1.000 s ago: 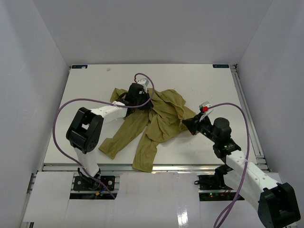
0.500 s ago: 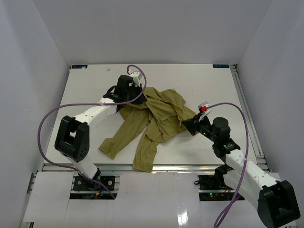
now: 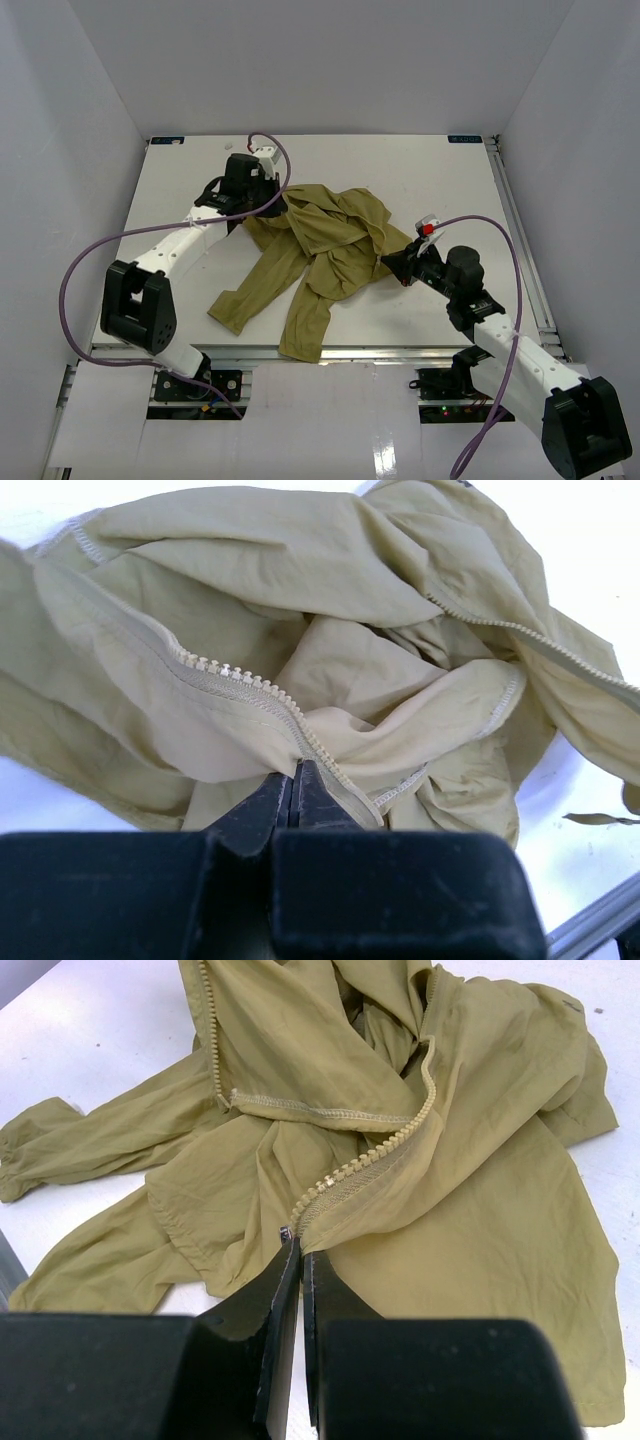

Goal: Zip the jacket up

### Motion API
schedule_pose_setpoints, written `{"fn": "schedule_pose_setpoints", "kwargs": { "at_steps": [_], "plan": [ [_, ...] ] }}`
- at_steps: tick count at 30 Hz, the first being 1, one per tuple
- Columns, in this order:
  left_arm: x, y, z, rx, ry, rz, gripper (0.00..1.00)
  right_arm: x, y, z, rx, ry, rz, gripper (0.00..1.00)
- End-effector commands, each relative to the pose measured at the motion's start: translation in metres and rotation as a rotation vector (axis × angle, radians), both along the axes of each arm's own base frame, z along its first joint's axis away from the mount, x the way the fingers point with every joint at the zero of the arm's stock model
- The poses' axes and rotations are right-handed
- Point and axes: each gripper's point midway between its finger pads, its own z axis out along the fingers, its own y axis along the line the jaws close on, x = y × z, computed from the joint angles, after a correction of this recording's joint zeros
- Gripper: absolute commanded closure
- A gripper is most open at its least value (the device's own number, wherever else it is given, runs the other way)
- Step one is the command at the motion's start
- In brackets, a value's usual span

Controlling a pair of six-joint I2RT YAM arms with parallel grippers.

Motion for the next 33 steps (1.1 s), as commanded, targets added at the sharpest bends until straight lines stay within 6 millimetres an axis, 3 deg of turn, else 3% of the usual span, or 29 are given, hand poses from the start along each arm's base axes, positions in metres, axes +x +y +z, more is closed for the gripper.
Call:
{"fn": "schedule_pose_setpoints", "kwargs": {
  "at_steps": [1, 4, 6, 9, 13, 18, 22, 27, 33],
  "plan": [
    [0.006, -0.020, -0.005, -0.028, 0.035, -0.091, 0.97, 0.004, 0.006, 0.022, 0.041, -0.051, 0.020, 0.92],
    [0.014, -0.032, -0.027, -0.047, 0.082, -0.127, 0.70, 0.003, 0.006, 0.021, 0.041, -0.050, 0.023, 0.92],
    [0.016, -0.039, -0.033, -0.070, 0.076, -0.163, 0.59, 0.003, 0.007, 0.022, 0.044, -0.052, 0.027, 0.92],
    [0.015, -0.047, -0.021, -0.128, 0.013, -0.197, 0.40, 0.004, 0.007, 0.021, 0.042, -0.049, 0.024, 0.92],
    [0.000, -0.034, -0.017, -0.156, -0.014, -0.112, 0.38, 0.004, 0.007, 0.020, 0.042, -0.048, 0.027, 0.92],
    [-0.028, -0.024, -0.026, -0.225, -0.043, -0.061, 0.39, 0.003, 0.009, 0.020, 0.044, -0.044, 0.036, 0.92],
    [-0.060, -0.040, -0.026, -0.345, -0.071, -0.200, 0.43, 0.003, 0.008, 0.020, 0.044, -0.041, 0.027, 0.92],
    [-0.081, -0.057, -0.035, -0.431, -0.050, -0.337, 0.50, 0.004, 0.008, 0.023, 0.042, -0.047, 0.023, 0.92],
    [-0.075, -0.064, -0.051, -0.452, -0.025, -0.358, 0.52, 0.006, 0.007, 0.024, 0.037, -0.047, 0.016, 0.92]
  ]
}}
